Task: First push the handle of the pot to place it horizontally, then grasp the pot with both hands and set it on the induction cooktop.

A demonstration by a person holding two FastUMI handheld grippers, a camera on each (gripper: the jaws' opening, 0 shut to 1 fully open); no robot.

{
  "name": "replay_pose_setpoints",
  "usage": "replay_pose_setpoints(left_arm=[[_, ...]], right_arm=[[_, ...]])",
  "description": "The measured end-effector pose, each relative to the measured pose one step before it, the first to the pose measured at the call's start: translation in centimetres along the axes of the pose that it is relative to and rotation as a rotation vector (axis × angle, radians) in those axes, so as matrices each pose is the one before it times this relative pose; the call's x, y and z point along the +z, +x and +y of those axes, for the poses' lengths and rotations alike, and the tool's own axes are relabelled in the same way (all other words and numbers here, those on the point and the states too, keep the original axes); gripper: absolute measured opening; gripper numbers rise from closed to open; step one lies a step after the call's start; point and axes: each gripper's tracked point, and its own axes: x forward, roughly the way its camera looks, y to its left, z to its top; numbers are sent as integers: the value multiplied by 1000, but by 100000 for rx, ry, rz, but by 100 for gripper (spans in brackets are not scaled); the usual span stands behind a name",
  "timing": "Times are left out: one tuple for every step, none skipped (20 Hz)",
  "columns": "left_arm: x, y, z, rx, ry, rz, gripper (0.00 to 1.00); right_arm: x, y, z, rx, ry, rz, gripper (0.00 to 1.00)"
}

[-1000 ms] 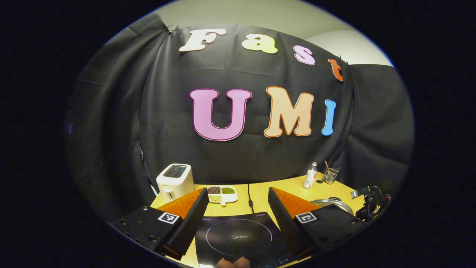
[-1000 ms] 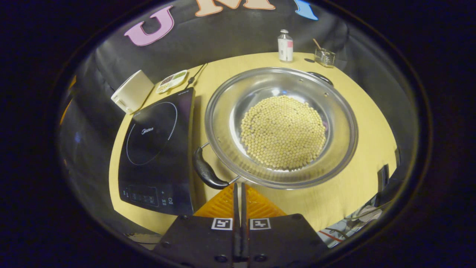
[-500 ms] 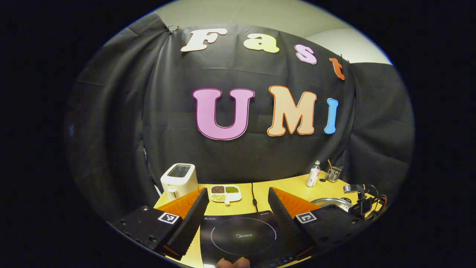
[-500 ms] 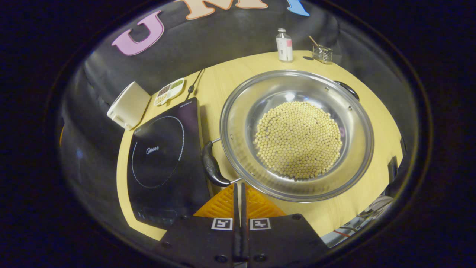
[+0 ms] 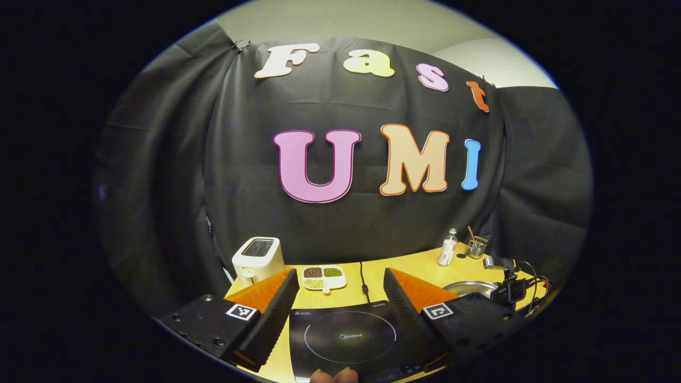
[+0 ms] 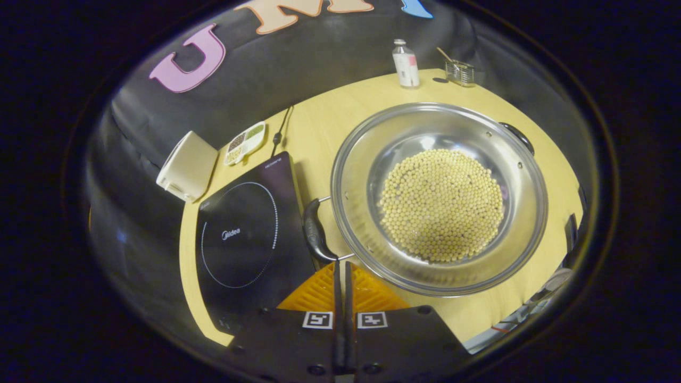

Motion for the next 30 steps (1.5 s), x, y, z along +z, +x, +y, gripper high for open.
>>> replay_pose_setpoints(left_arm=[[52,5,-340,-783,177,173,97],[-46,111,-557,-1523,-184,261,98],[-98,133,-724,-1820,-182,827,97],[-187,139,-535,-1678,-88,798,97],[-28,90,-660,-1443,32,769,96],[-101,182,-522,-1001,642,525,96],[4,158,-669,-1038,800,367,98],[16,185,-831,-1310,483,341,98],[5,217,-880,-1179,294,239,98],[-339,224,-814,-1073,308,1511,98],[-422,175,-800,-834,41,2017,98],[-139,181,-678,-309,-186,1218,98],[-69,225,-650,302,161,1165,98],[-297,255,-447,600,94,1632,98],[-232,294,-660,510,-408,1488,98],[-153,255,-663,796,-759,1609,98],[-235,193,-636,845,-1151,1817,98],[-242,333,-864,241,-1710,1608,98],[-342,284,-941,-141,-1879,1811,98],[-439,222,-758,336,-1651,2053,98],[-466,426,-711,548,-1420,1761,98],[-479,297,-568,784,-788,1803,98],[-522,330,-554,571,-1047,2077,98],[-692,436,-569,498,-1666,2216,98],[-731,368,-420,536,-2126,2090,98],[-881,331,-212,1038,-2172,2456,98],[-1284,640,-89,1674,-2192,3715,98],[-1042,390,-13,1126,-1498,3231,98],[-949,462,197,1614,-1337,3041,98],[-677,435,46,730,-838,1310,96]], right_arm=[[89,-296,-80,333,-656,-693,3],[257,-359,-192,173,-1243,-909,3],[304,-451,-514,-484,-1839,-1450,3],[526,-488,-482,-298,-2214,-1950,3],[625,-501,-554,-440,-2392,-2183,3],[706,-538,-844,-875,-2481,-2270,0],[754,-424,-942,-1110,-2520,-2508,3],[860,-431,-1260,-1914,-2765,-2520,3],[897,-320,-1140,-1358,-2521,-2918,3],[779,-370,-1161,-1215,-2159,-2382,3],[619,-151,-1086,-238,-1432,-1669,0],[643,-11,-869,-382,-786,-1009,0],[624,-209,-1135,-121,-910,-1166,9],[771,-7,-924,-42,-647,-1545,16],[880,-115,-940,251,-470,-1718,14],[552,82,-1016,434,-1011,-927,19],[432,-5,-872,957,-981,-482,28],[580,93,-979,788,-884,-620,35],[561,162,-954,677,-722,-587,52],[429,196,-1007,429,-565,-488,59],[364,351,-1071,103,-599,-124,62],[388,439,-999,435,-396,-229,63],[347,416,-917,596,-188,-426,77],[347,549,-1079,20,72,-162,82],[188,450,-828,548,339,216,87],[69,419,-883,703,476,592,89],[-77,501,-701,486,282,737,90],[-112,414,-772,350,-61,819,90],[-61,351,-549,523,-200,581,95],[-188,370,-468,413,-593,669,94]])
